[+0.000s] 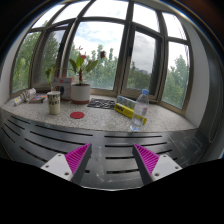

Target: Pour water

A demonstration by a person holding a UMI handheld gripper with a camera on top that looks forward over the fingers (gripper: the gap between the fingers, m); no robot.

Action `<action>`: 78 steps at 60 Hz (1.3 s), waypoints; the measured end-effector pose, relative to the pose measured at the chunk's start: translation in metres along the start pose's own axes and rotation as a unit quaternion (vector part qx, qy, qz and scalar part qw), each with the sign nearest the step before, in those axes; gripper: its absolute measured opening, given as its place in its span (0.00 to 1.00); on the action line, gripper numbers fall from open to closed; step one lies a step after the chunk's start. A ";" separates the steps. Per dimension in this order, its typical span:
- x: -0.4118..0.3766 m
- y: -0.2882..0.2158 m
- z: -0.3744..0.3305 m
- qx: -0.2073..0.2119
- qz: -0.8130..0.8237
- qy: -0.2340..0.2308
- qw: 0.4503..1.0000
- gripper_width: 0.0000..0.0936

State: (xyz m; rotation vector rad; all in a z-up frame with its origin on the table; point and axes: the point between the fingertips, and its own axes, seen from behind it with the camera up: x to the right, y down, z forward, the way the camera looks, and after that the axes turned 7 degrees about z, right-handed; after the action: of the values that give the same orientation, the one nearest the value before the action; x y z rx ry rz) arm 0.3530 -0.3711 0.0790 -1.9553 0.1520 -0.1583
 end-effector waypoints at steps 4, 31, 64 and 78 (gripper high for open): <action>0.041 -0.012 0.040 0.009 0.008 0.014 1.000 0.91; 0.127 -0.106 0.257 0.084 0.042 -0.008 0.996 0.85; 0.129 -0.117 0.268 0.104 0.032 0.040 0.993 0.34; 0.120 -0.208 0.231 0.156 -0.067 0.147 0.974 0.34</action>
State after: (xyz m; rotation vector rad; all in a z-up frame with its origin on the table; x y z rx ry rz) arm 0.5198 -0.1043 0.1889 -1.6188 0.1764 -0.5305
